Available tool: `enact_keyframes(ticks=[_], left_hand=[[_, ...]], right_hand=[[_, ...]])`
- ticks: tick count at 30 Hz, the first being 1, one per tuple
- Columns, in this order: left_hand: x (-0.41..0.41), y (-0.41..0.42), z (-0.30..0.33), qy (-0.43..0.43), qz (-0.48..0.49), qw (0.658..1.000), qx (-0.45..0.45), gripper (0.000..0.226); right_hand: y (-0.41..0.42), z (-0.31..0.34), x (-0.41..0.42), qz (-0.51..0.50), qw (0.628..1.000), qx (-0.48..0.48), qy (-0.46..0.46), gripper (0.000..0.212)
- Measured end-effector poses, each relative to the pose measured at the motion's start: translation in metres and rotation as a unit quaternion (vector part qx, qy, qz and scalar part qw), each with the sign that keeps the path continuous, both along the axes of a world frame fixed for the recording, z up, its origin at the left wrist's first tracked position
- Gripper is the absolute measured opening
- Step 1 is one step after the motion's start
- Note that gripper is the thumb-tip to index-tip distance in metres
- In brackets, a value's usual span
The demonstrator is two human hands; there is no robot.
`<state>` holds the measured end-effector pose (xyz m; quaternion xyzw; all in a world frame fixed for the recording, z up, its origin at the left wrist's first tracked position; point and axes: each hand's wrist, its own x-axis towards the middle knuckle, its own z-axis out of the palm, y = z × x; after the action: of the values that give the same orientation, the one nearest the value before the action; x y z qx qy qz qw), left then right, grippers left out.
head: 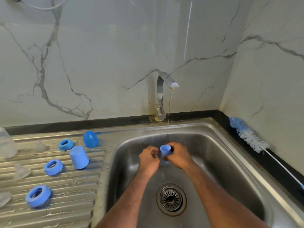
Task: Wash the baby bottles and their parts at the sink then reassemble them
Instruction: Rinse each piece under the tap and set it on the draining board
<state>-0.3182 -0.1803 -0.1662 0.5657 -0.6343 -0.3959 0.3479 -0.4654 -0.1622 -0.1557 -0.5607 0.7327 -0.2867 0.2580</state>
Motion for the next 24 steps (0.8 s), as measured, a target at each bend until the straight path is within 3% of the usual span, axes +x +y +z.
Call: enact_keyframes(ticks=[4,7,16,19,21,24], left_hand=[[0.003,-0.004,0.0,-0.005,0.029,1.0,0.003,0.04],[0.003,-0.005,-0.003,-0.009,0.029,0.999,0.011,0.039],[0.001,-0.002,-0.008,-0.048,-0.029,0.997,0.054,0.022],[0.002,-0.001,-0.01,-0.055,-0.043,0.995,0.07,0.025],[0.003,-0.001,-0.01,-0.063,-0.057,0.994,0.072,0.018],[0.003,0.001,-0.01,-0.009,-0.071,0.996,0.057,0.028]], right_hand=[[0.001,-0.002,0.005,0.067,0.992,0.1,0.04,0.039],[0.002,-0.007,0.003,0.0,0.996,0.064,0.059,0.041],[0.002,0.001,0.004,0.028,0.988,0.13,0.075,0.031],[0.003,0.005,0.004,-0.02,0.992,0.106,0.073,0.032],[0.002,0.007,0.006,-0.031,0.996,0.077,0.025,0.032],[0.006,0.014,0.009,-0.033,0.993,0.051,-0.1,0.037]])
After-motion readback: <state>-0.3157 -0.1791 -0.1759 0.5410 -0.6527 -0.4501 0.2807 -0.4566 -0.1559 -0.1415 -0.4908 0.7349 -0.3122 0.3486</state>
